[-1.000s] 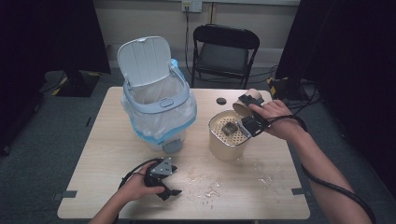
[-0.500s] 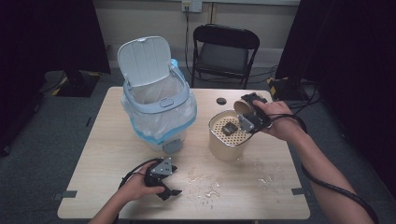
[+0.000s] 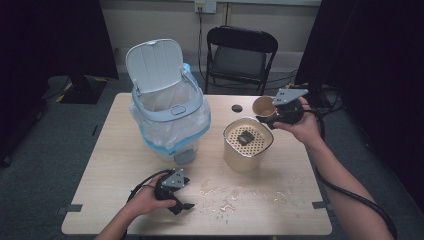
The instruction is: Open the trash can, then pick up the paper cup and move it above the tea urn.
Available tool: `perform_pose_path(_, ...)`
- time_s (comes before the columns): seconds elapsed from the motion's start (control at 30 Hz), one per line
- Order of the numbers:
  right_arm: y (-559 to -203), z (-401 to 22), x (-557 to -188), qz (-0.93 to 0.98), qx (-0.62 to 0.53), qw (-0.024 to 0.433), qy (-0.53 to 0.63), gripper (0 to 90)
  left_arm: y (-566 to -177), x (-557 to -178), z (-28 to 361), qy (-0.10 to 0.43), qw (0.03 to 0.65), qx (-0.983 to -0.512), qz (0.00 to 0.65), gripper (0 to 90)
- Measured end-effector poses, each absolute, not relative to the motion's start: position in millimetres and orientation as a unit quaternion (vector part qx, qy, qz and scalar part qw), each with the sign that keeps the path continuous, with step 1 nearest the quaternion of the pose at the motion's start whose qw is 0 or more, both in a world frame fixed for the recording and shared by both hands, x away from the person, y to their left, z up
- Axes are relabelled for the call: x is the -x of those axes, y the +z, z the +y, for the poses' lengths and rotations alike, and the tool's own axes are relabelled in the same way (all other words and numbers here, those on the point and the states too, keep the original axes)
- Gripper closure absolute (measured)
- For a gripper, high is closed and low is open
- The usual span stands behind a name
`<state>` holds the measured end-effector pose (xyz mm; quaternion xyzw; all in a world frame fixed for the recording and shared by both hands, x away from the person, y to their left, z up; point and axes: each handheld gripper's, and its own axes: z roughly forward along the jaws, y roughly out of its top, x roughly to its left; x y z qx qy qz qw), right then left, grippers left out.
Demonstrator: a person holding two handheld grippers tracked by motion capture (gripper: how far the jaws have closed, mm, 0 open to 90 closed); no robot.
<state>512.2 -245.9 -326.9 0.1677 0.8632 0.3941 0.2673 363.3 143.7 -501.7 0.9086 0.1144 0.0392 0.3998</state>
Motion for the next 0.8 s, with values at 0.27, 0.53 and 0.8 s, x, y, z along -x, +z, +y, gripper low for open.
perform_pose_path(0.27,-330,-257,-521,0.843,-0.226,0.232,0.429,26.5,-502,-363,144,0.039,0.400,-0.908,0.115,9.5)
perform_pose_path(0.53,-330,-257,-524,0.834,-0.238,0.215,0.449,26.2,-502,-363,144,0.039,0.400,-0.909,0.115,9.5)
perform_pose_path(0.8,-324,-251,-527,0.835,-0.238,0.210,0.449,26.0,-502,-363,144,0.040,0.402,-0.908,0.115,9.6)
